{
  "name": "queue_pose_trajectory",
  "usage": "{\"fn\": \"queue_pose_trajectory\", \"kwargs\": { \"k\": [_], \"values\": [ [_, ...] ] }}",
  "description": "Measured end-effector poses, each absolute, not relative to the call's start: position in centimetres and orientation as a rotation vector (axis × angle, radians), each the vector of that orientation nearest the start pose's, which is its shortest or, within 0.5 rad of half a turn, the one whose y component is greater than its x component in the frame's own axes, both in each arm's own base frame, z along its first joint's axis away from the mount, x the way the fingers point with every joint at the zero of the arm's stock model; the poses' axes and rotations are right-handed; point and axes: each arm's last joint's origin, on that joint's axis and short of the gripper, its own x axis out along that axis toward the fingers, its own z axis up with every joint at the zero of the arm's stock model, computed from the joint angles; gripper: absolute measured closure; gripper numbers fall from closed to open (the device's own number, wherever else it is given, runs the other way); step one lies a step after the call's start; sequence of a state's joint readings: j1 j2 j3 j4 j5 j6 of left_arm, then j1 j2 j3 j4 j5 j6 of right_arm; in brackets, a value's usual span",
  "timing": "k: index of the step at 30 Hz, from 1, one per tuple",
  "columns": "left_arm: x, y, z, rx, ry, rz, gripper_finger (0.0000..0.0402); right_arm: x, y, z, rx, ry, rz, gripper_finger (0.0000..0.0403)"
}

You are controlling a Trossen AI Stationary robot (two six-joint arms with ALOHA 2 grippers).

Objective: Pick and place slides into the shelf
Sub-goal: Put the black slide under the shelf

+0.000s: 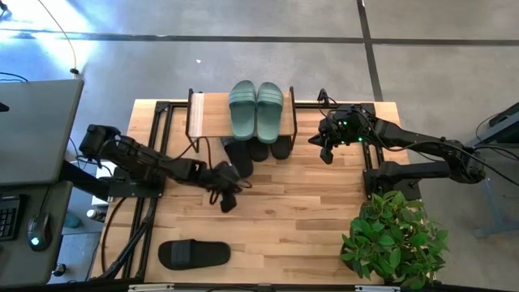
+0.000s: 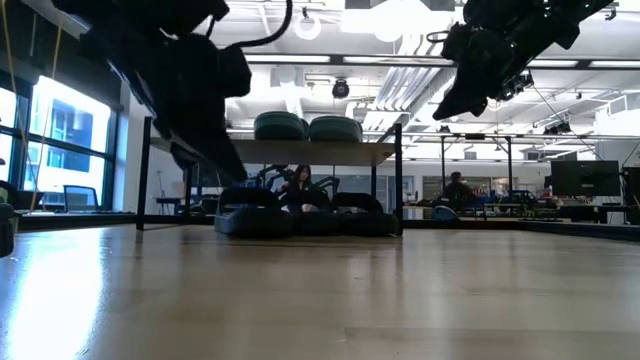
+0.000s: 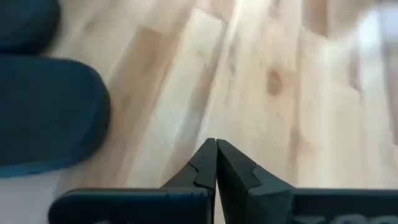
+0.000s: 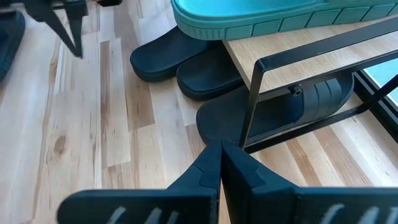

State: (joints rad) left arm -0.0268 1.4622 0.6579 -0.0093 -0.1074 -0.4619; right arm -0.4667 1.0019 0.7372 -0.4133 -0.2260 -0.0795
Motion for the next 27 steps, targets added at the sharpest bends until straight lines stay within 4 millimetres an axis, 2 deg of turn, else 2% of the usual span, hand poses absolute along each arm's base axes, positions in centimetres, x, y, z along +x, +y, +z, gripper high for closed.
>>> {"fn": "queue_pose_trajectory", "kwargs": {
  "k": [4,16,27],
  "values": [
    [27.6,-0.2,15.7,-0.336,0.712,0.396,0.0401,18.6,-8.6,26.0,0.155,0.647,-0.206,0.0402],
    [28.2,0.1,13.0,-0.348,0.802,0.398,0.0401,18.5,-8.6,25.9,0.14,0.653,-0.193,0.0402],
    [27.7,1.3,12.4,-0.318,0.803,0.625,0.0401,18.5,-8.6,25.9,0.142,0.655,-0.194,0.0402]
  ]
}}
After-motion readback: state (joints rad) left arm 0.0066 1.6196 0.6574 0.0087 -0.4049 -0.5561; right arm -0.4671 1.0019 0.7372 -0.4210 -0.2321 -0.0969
